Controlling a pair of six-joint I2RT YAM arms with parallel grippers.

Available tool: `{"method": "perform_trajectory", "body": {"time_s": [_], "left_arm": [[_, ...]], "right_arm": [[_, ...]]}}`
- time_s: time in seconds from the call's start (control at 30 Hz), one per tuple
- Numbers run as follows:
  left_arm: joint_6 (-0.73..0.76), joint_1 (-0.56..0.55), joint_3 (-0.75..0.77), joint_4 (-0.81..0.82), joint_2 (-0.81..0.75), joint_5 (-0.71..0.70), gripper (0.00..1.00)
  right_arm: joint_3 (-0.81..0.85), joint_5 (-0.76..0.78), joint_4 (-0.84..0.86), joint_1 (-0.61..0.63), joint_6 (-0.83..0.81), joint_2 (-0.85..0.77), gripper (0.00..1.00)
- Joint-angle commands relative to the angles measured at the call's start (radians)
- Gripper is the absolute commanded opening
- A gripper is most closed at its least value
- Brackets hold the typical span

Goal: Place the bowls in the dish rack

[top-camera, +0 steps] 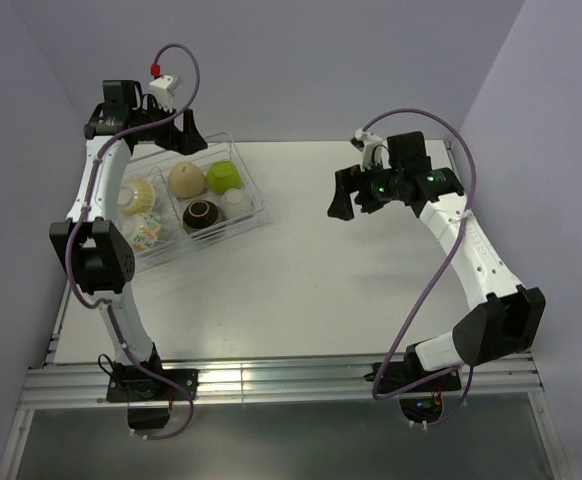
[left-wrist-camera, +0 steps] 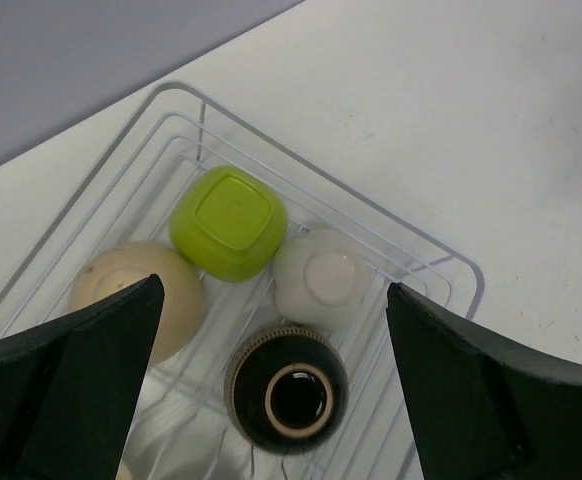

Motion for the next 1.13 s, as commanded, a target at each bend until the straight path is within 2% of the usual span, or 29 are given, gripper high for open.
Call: {"method": "perform_trajectory", "body": {"time_s": [0.0, 0.07, 0.2, 0.27, 0.43, 0.57, 0.8, 1.1], "left_arm": [[0.104, -0.046, 0.055, -0.217, -0.131, -0.161, 0.99], [0.099, -0.063, 0.025, -0.262, -0.19, -0.209, 1.0], [0.058, -0.068, -0.176, -0.28, -0.336, -0.221, 0.99], [0.043, -0.068, -0.251, -0.273, -0.426, -0.221, 0.99], [-0.002, -0.068, -0.568, -0.187, -0.656, -0.27, 1.0], [0.001, -0.068, -0.699, -0.138, -0.761, -0.266, 1.0], [-0.014, -0.068, -0.79, -0.128, -0.823, -0.229, 0.99], [-0.083, -0.068, -0.798, -0.102, -0.833, -0.234, 0.99]], "right_arm": [[0.06, 0.099, 0.008, -0.014, -0.045, -0.08, 1.0], [0.05, 0.104, 0.009, -0.026, -0.049, -0.098, 1.0], [0.004, 0.085, 0.005, -0.08, -0.048, -0.123, 1.0], [-0.081, 0.105, 0.028, -0.11, -0.053, -0.152, 1.0], [-0.254, 0.136, 0.033, -0.175, -0.084, -0.236, 1.0], [-0.326, 0.173, 0.005, -0.186, -0.122, -0.282, 1.0], [-0.414, 0.219, 0.005, -0.186, -0.164, -0.359, 1.0], [-0.44, 0.214, -0.01, -0.186, -0.176, -0.416, 1.0]]}}
